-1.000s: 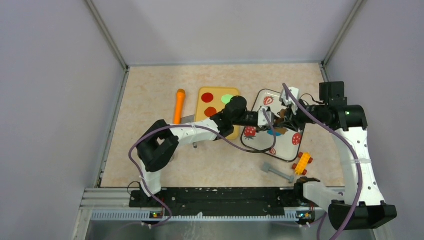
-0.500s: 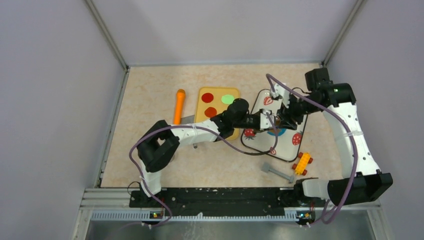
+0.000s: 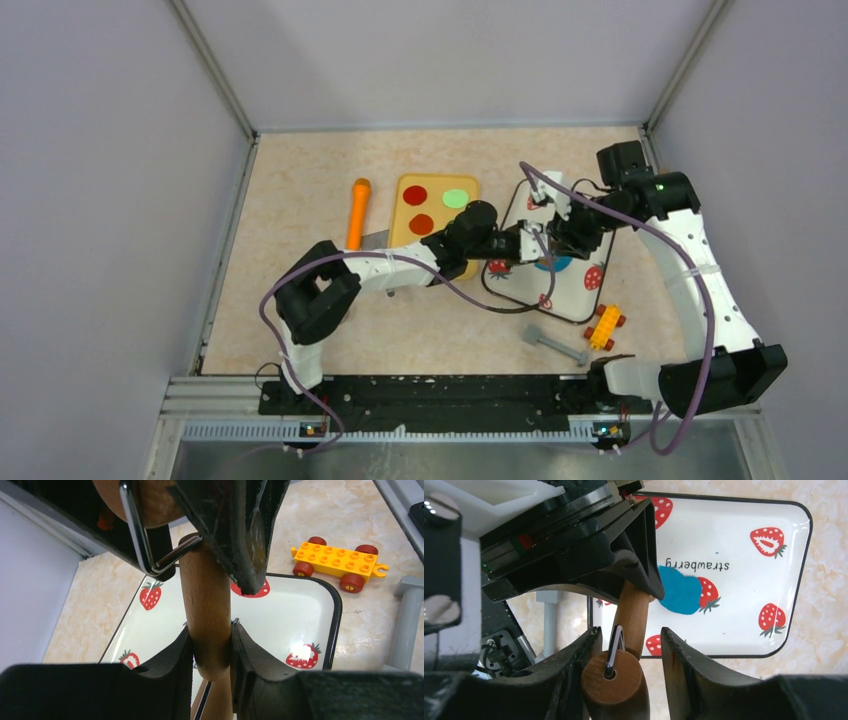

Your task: Roll out the dumpling wrappers from the dough

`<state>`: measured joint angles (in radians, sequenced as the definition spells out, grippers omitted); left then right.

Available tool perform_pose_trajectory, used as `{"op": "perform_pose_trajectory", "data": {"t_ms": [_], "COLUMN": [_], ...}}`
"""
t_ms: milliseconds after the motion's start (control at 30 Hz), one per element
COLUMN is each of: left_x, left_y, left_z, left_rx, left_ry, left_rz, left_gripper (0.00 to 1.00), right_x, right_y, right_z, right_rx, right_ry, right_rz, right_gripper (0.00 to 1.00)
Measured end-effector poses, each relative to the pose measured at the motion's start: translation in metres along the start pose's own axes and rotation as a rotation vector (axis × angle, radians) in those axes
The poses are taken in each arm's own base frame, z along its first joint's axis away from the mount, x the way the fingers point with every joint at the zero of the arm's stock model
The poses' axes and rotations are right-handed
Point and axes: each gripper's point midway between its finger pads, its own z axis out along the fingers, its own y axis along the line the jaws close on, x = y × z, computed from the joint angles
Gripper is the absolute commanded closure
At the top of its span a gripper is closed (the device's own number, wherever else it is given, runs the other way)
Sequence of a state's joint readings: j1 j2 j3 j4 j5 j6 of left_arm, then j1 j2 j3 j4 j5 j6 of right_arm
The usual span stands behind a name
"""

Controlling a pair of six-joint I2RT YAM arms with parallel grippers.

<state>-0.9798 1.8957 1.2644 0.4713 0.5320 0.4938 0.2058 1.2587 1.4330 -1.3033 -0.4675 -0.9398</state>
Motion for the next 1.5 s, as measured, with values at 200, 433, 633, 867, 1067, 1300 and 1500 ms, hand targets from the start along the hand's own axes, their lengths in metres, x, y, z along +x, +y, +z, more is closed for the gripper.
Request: {"op": "perform_pose_trajectory", "data": {"t_ms": [200,433,633,867,1067,1300,1500], "left_x": [0.003,0.010,0.037,0.067,0.082,0.105,0.136], "left_y": [0.001,-0.001,-0.020,-0.027,-0.020,-0.015,0.009], "left_z": [0.000,0.001,-0.033,-0.094,-0.117,-0.133,-0.145], "left_rx": [-0.024,-0.033,-0.056,-0.156,-0.260,-0.342,-0.447], "left_ry": [0.013,0.017,0.078,0.232,0.298,0.347,0.398], "left_rz": [-0.013,-0.026,-0.079,-0.290,-0.554,-0.766,-0.905], "left_gripper": [1.00,0.39,0.33,0.37,0.38,0.40,0.40], "right_x": [0.007,0.011,0.025,0.028,0.045,0.057,0.082], "right_y": [0.002,-0.002,-0.016,-0.034,-0.038,-0.055,-0.060], "right_z": [0.001,0.006,0.002,0.011,0.041,0.063,0.085], "right_rx": [-0.014,-0.011,0.029,0.075,0.061,0.094,0.110], "right_ry": [0.039,0.060,0.148,0.236,0.322,0.369,0.385], "right_rz": [-0.008,-0.016,-0.143,-0.315,-0.402,-0.421,-0.446], "right_gripper": [1.00,1.00,1.00,1.00,1.00,1.00,1.00]}}
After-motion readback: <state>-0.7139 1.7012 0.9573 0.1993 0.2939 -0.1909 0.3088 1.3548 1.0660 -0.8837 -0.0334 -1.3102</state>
